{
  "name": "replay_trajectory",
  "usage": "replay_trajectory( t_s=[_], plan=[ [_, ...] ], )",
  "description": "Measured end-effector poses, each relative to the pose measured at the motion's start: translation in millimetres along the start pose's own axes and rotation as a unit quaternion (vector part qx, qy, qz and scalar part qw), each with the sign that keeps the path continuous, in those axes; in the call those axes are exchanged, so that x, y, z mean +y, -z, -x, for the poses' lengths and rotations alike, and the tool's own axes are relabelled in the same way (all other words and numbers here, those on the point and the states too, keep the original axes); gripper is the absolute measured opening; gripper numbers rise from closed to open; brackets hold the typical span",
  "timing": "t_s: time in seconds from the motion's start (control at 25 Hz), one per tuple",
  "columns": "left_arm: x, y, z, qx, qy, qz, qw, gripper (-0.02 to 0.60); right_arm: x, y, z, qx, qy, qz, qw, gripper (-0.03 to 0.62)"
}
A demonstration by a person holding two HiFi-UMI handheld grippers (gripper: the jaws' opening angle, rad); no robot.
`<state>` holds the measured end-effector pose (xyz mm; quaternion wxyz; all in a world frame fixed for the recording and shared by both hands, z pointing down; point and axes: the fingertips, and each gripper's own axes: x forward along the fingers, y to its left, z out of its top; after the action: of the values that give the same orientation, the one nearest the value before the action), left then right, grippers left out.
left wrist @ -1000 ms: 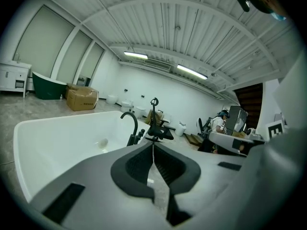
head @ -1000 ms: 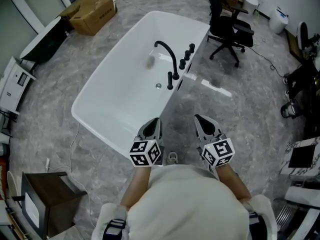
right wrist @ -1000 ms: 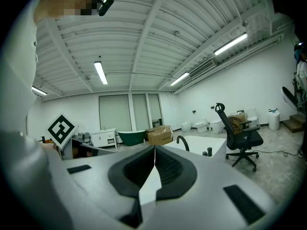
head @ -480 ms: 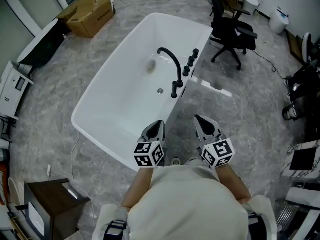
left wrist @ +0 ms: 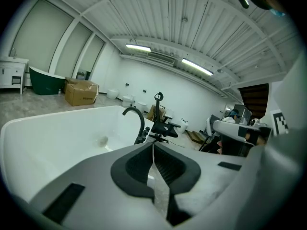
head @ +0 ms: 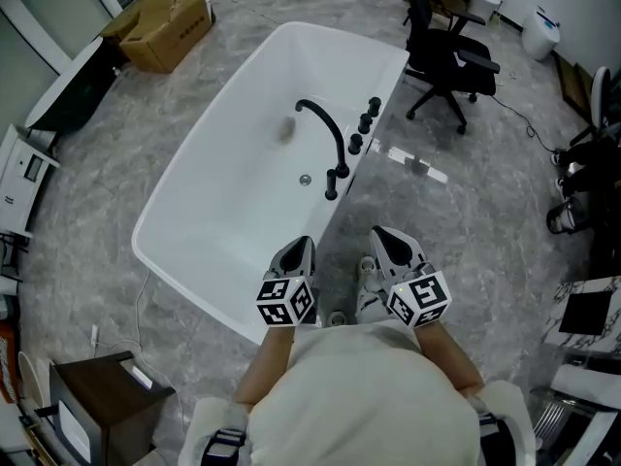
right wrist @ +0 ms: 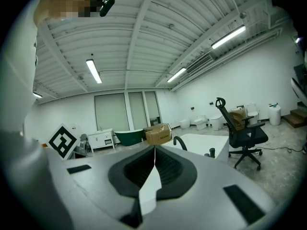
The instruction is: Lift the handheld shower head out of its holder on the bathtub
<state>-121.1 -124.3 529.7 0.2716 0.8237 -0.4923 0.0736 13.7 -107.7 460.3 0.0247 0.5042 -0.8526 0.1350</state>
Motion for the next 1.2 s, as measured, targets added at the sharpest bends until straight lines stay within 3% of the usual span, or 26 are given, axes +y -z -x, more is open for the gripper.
replay_trajectory(
  t_s=[0.44,0.88,1.0,1.2],
  plan=[
    [1,-1,-81,0.023,-0.02,0.018,0.9994,0.028,-66,-44,-59,-0.003,-0.046,0.013,0.999,0.02],
    [16,16,-142,0.043,-0.058,0.032,0.9969,0.031,-114,-50,-106,0.014,-0.09,0.011,0.996,0.02],
    [24,22,-161,0.048,-0.07,0.037,0.9957,0.152,-125,-49,-119,0.02,-0.103,0.01,0.994,0.02],
    [40,39,-188,0.073,-0.095,0.037,0.9921,0.23,-137,-44,-137,0.035,-0.124,0.011,0.992,0.02]
  ],
)
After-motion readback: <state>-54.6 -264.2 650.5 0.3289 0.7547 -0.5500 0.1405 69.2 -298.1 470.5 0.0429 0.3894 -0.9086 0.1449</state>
